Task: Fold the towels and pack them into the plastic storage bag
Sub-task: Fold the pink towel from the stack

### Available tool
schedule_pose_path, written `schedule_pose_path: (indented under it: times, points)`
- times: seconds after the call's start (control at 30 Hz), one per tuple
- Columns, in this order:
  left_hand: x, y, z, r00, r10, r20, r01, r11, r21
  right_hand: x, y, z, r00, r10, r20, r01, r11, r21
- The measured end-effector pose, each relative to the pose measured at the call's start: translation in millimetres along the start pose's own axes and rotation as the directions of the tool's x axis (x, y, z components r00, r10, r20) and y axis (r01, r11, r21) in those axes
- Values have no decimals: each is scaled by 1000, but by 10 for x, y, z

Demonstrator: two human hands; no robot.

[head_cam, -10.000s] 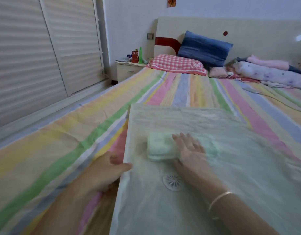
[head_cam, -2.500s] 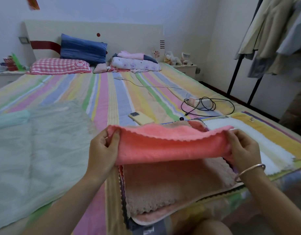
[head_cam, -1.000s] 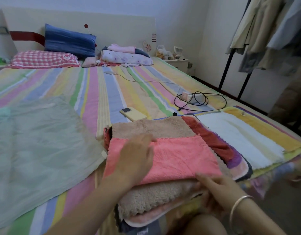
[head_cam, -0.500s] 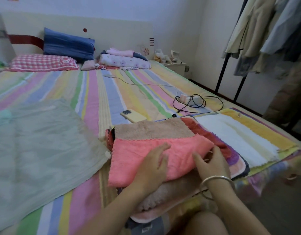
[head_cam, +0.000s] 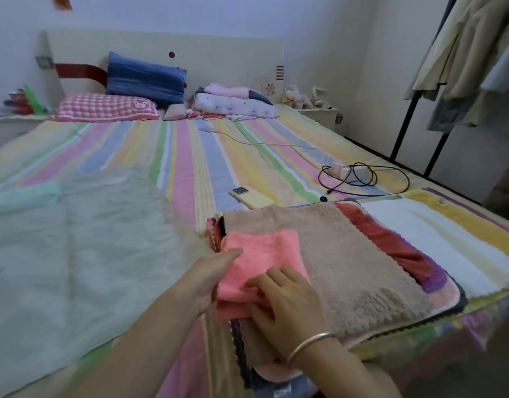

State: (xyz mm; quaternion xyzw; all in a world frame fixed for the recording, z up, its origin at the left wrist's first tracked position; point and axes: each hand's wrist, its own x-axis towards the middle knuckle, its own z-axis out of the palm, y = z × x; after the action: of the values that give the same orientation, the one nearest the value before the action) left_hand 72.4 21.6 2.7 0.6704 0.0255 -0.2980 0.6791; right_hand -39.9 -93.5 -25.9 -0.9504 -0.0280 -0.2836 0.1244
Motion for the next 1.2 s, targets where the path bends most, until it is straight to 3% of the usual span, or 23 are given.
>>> schedule_pose_path:
  times: [0.07, 0.2, 0.23, 0.3, 0.33, 0.6, 0.7, 0.8, 0.87, 0.93, 0.97, 1.03, 1.1, 1.2]
  points:
    - [-22, -17, 36, 983, 167, -83, -144, 962, 231, -13, 7, -95, 998, 36, -50, -33, 997, 65]
    - [-76, -14, 16, 946, 315, -74, -270, 896, 353, 16, 147, -291, 944, 270, -189, -274, 962, 5]
    - [-59, -27, -8, 941, 330, -74, -281, 885, 371, 48, 197, -339, 908, 399, -128, -400, 916, 19]
    - [-65, -44, -37, 935, 348, -69, -296, 872, 389, 117, 287, -390, 760, 640, 114, -648, 759, 60]
    - [-76, -54, -37, 931, 360, -65, -308, 867, 391, 157, 317, -396, 693, 687, 218, -711, 701, 51]
    - [-105, -90, -66, 925, 373, -76, -308, 850, 426, 416, 229, -371, 525, 651, 548, -851, 417, 319]
    - [-158, -91, -48, 931, 363, -32, -325, 868, 375, 474, 269, -516, 563, 608, 559, -822, 345, 453]
    - [-195, -165, 44, 890, 453, 39, -412, 767, 492, 517, 400, -754, 656, 579, 484, -754, 518, 404]
    - [-203, -244, 131, 807, 584, 89, -464, 532, 708, 536, 502, -865, 679, 562, 473, -722, 626, 293]
    - [-187, -299, 220, 694, 687, 215, -514, 265, 816, 546, 564, -902, 686, 546, 480, -684, 710, 169]
    - [-175, -313, 261, 660, 691, 296, -536, 156, 830, 557, 579, -894, 687, 538, 488, -653, 751, 91]
    - [-142, -367, 317, 664, 614, 427, -530, -17, 848, 602, 561, -867, 686, 519, 510, -566, 821, -75]
    - [-108, -436, 326, 699, 526, 484, -528, -76, 846, 644, 475, -802, 687, 505, 522, -460, 859, -225]
    - [-61, -473, 277, 647, 590, 482, -632, 63, 772, 626, 194, -652, 767, 482, 423, -334, 864, -377]
